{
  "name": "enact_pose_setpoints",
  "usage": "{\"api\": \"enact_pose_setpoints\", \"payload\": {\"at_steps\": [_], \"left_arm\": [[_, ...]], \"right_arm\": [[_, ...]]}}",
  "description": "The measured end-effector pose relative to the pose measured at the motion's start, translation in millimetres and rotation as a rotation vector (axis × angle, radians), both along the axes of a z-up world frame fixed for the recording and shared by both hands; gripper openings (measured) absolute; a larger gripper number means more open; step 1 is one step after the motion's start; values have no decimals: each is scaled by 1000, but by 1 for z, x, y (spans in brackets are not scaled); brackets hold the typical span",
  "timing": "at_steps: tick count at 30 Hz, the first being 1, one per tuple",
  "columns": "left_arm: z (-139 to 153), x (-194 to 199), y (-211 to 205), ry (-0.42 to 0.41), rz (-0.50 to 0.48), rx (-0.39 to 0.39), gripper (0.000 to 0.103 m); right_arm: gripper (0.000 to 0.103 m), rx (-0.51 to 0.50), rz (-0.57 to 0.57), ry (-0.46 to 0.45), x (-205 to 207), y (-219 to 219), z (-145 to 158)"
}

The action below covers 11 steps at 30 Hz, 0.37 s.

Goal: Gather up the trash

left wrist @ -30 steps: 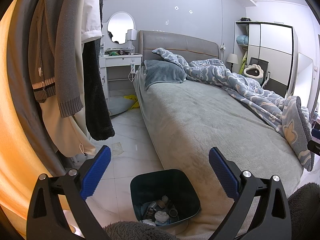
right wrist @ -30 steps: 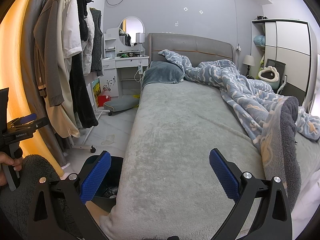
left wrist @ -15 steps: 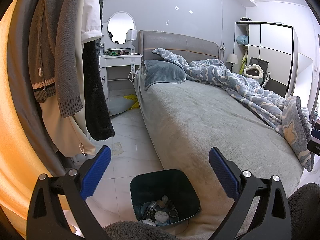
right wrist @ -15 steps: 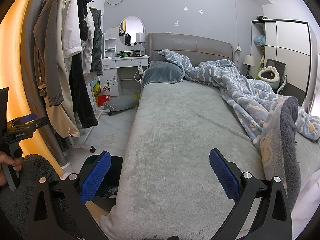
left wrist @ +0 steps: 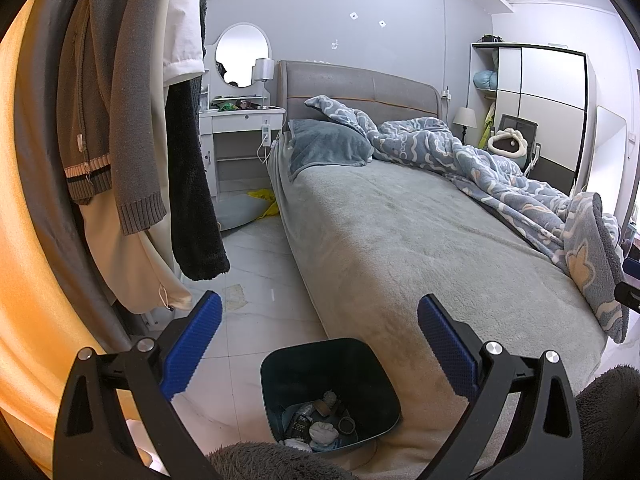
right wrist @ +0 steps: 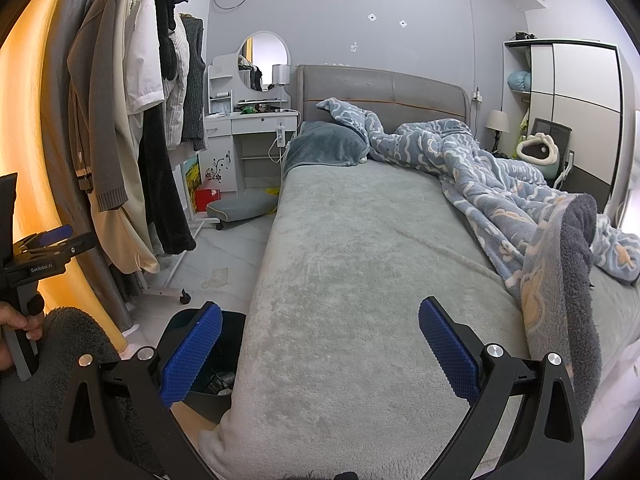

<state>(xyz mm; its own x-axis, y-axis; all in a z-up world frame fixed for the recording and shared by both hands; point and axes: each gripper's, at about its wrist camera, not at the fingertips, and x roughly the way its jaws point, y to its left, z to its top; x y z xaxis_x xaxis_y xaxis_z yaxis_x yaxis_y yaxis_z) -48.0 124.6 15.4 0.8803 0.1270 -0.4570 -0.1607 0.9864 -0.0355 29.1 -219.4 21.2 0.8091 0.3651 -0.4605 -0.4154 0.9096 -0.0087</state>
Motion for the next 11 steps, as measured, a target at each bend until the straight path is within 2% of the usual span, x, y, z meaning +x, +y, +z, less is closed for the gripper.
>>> {"api": "enact_pose_setpoints", "payload": {"at_steps": [11], "left_arm": [[1, 0, -2, 3, 0, 0, 100]], "right_arm": [[100, 0, 0, 0, 0, -1, 0]]}}
